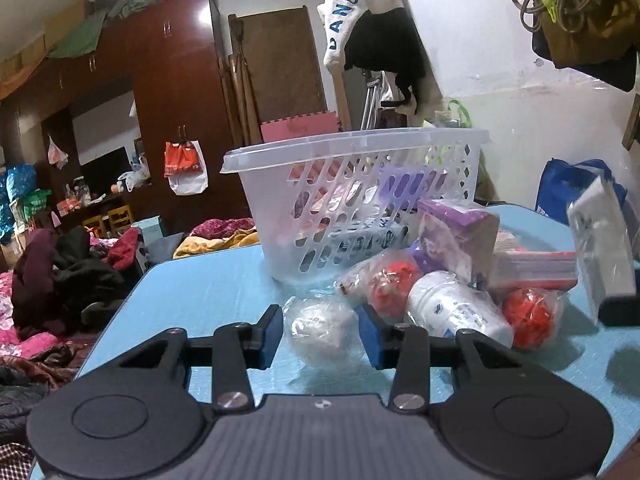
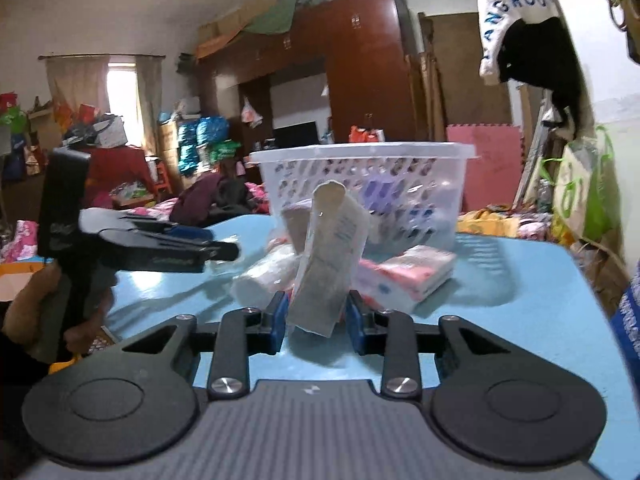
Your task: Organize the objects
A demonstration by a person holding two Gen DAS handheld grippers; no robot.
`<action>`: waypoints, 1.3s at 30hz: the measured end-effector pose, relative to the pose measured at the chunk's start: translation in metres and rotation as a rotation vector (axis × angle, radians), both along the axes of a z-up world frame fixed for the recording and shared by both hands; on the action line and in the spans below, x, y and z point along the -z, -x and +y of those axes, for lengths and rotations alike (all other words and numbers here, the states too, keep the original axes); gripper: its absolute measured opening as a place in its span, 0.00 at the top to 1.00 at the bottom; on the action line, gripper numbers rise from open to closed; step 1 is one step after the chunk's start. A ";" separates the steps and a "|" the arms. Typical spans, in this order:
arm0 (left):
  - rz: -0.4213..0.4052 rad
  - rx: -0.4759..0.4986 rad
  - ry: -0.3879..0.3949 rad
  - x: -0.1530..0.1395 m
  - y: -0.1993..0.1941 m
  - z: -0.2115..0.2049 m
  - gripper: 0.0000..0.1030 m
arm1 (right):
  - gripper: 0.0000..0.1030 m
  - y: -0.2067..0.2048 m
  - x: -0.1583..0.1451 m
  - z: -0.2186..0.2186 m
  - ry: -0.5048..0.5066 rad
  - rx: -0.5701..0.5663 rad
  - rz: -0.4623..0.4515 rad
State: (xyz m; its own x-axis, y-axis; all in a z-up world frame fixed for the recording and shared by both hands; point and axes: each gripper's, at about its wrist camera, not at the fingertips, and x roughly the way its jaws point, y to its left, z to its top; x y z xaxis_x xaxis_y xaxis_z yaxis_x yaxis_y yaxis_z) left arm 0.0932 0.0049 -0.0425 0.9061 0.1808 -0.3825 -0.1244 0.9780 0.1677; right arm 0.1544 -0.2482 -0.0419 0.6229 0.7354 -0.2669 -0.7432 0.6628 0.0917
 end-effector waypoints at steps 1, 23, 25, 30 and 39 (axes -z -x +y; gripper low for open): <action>-0.006 -0.007 0.005 0.000 0.001 0.001 0.55 | 0.67 -0.002 0.000 -0.003 -0.004 0.005 0.001; -0.011 -0.024 0.161 -0.137 -0.127 0.042 0.69 | 0.68 -0.121 -0.132 0.087 0.160 0.044 -0.143; 0.016 -0.019 0.130 -0.122 -0.119 0.044 0.67 | 0.68 -0.129 -0.131 0.090 0.162 0.046 -0.116; 0.030 -0.068 0.011 -0.067 -0.048 0.047 0.36 | 0.68 -0.119 -0.122 0.070 0.150 0.058 -0.117; 0.121 -0.048 -0.029 -0.017 -0.031 0.043 0.20 | 0.74 -0.123 -0.129 0.062 0.128 0.054 -0.097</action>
State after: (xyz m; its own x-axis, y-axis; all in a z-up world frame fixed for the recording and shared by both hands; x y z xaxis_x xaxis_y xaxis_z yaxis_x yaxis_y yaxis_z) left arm 0.1246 0.0476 -0.0260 0.8434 0.2354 -0.4830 -0.1482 0.9660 0.2120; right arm 0.2769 -0.1867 0.0876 0.6879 0.6639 -0.2932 -0.7074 0.7037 -0.0662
